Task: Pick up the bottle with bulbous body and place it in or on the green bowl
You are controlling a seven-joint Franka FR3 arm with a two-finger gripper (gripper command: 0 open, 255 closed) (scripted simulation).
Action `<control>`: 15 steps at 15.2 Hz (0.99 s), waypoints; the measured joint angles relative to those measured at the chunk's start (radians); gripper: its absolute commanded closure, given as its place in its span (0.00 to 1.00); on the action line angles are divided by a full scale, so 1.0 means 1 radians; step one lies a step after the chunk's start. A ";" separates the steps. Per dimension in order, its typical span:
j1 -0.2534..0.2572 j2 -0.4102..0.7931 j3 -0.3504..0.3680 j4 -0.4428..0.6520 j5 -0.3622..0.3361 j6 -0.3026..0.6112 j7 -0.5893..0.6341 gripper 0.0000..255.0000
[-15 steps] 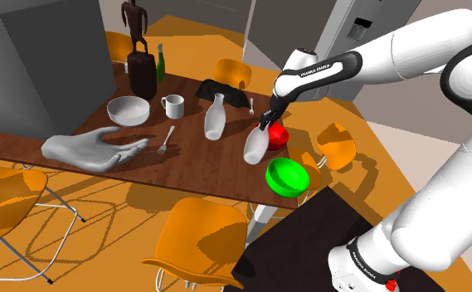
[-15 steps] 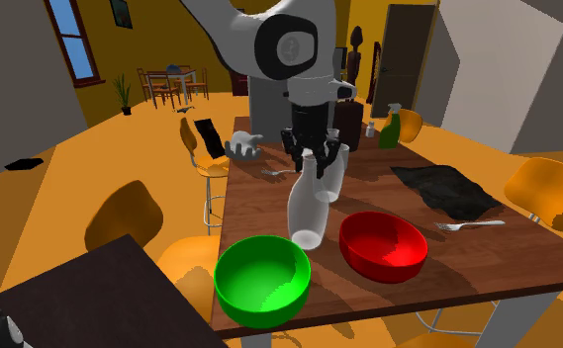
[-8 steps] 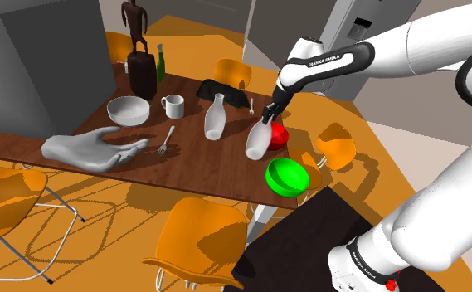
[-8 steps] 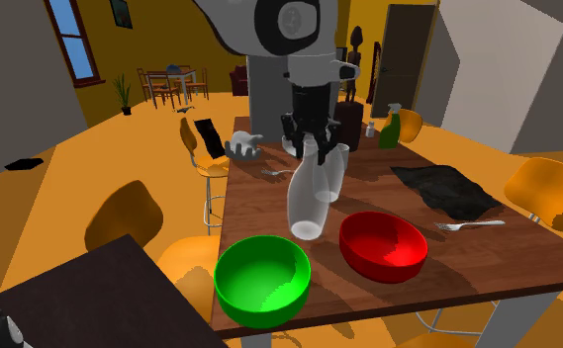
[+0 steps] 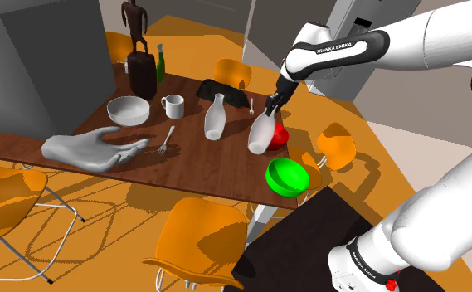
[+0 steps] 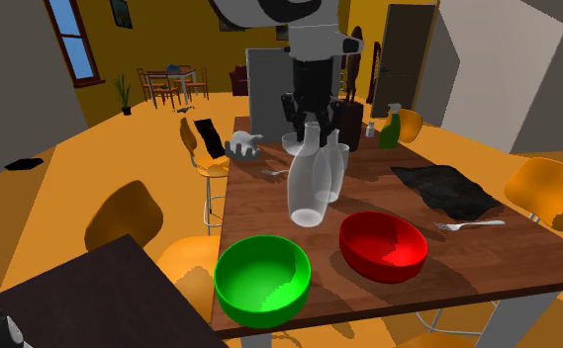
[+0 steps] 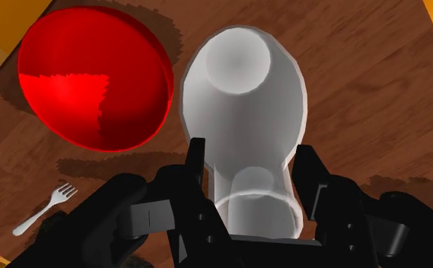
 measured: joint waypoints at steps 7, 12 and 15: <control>0.001 -0.030 0.000 0.059 -0.010 -0.089 0.010 1.00; 0.001 -0.058 0.000 0.098 -0.017 -0.155 0.017 1.00; -0.002 -0.107 -0.003 0.076 -0.025 -0.181 0.015 1.00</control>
